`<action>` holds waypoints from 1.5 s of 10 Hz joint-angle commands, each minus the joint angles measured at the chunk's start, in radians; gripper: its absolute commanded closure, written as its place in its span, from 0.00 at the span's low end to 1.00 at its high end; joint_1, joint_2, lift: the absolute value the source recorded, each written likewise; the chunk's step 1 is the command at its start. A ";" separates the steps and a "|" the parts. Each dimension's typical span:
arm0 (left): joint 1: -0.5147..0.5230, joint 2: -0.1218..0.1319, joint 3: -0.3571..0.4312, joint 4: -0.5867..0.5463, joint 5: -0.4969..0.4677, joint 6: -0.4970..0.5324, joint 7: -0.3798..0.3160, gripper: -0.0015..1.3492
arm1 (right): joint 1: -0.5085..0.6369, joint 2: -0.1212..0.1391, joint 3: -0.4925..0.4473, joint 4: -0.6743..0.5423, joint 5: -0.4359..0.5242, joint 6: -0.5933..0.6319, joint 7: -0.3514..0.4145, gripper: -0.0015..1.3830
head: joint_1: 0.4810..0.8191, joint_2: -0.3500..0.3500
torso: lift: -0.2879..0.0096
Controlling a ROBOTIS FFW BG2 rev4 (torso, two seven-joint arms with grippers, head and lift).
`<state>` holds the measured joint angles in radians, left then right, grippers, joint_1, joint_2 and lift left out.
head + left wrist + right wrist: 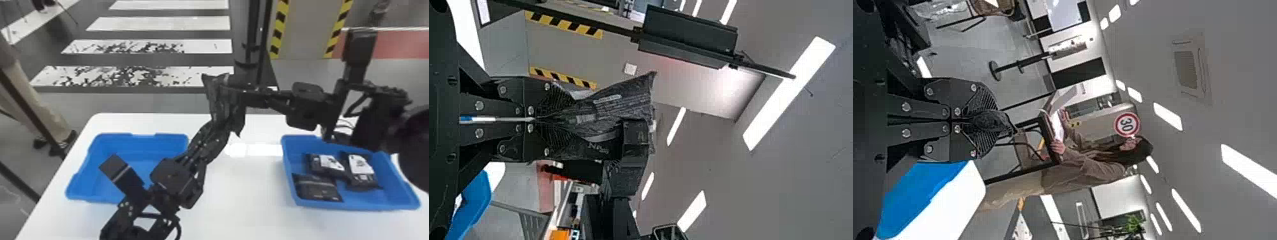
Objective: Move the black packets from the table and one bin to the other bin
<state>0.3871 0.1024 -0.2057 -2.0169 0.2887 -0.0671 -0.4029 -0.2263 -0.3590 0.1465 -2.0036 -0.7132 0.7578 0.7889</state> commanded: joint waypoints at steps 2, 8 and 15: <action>0.003 -0.004 0.004 0.013 0.028 0.042 0.000 0.36 | 0.040 0.003 -0.049 -0.040 -0.021 -0.095 -0.022 0.85 | 0.57 0.56 | 0.60; 0.040 -0.029 0.074 0.052 0.034 -0.085 0.024 0.16 | 0.317 0.045 -0.396 0.034 0.310 -0.265 -0.120 0.85 | 0.58 0.35 | 0.60; 0.052 -0.038 0.074 0.067 0.006 -0.196 0.076 0.15 | 0.391 0.068 -0.412 0.235 0.400 -0.535 -0.186 0.12 | 0.63 0.16 | 0.60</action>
<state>0.4383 0.0652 -0.1319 -1.9500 0.2982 -0.2518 -0.3274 0.1427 -0.2956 -0.2645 -1.7478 -0.3114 0.2650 0.6010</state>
